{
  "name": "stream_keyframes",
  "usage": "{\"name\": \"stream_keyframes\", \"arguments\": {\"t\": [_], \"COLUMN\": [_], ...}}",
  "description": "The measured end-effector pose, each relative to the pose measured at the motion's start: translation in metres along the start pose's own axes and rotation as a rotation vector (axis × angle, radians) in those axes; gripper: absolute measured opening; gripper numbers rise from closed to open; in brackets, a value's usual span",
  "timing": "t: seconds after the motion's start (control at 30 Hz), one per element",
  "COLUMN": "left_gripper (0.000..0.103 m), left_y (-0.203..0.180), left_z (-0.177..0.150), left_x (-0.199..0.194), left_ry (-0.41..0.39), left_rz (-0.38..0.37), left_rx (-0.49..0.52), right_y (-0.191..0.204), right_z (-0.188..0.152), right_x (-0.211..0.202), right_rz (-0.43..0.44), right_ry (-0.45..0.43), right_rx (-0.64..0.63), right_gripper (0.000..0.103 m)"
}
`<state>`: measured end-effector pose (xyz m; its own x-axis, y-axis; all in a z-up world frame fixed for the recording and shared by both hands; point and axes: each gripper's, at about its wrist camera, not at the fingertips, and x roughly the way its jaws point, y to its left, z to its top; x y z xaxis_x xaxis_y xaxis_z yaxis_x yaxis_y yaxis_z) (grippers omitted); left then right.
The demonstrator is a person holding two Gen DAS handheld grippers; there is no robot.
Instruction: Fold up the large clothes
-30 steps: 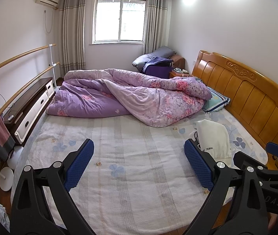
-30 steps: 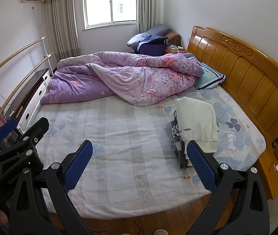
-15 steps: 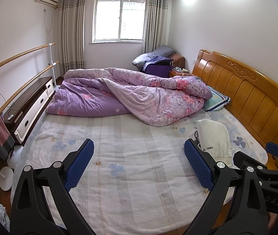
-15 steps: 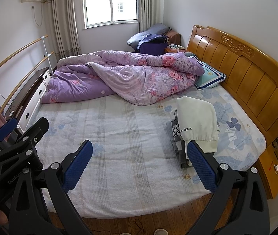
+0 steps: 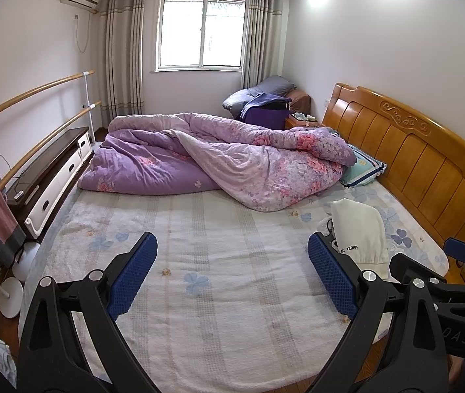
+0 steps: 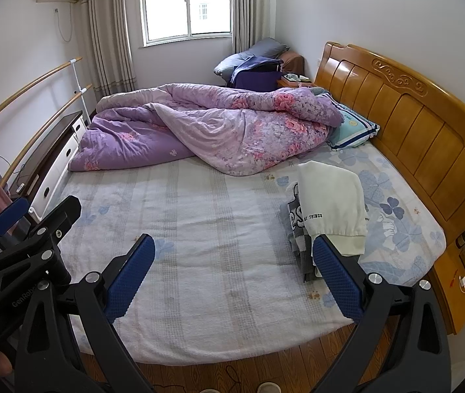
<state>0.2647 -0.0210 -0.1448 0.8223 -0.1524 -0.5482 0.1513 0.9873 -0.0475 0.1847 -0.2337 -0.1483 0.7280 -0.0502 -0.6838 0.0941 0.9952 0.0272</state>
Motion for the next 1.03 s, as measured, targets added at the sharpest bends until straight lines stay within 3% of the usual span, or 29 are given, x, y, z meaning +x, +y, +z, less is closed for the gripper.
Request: {"name": "stream_keyframes", "arguments": {"t": [1.03], "left_gripper": [0.094], "left_y": [0.0034], "left_z": [0.0028], "left_x": [-0.0075], "left_ry": [0.015], "left_rz": [0.012], "left_rx": [-0.006], "right_y": [-0.0009], "right_z": [0.0001], "right_x": [-0.0002], "right_rz": [0.017], "right_ry": [0.007], "right_rx": [0.002], "right_gripper": [0.094]}}
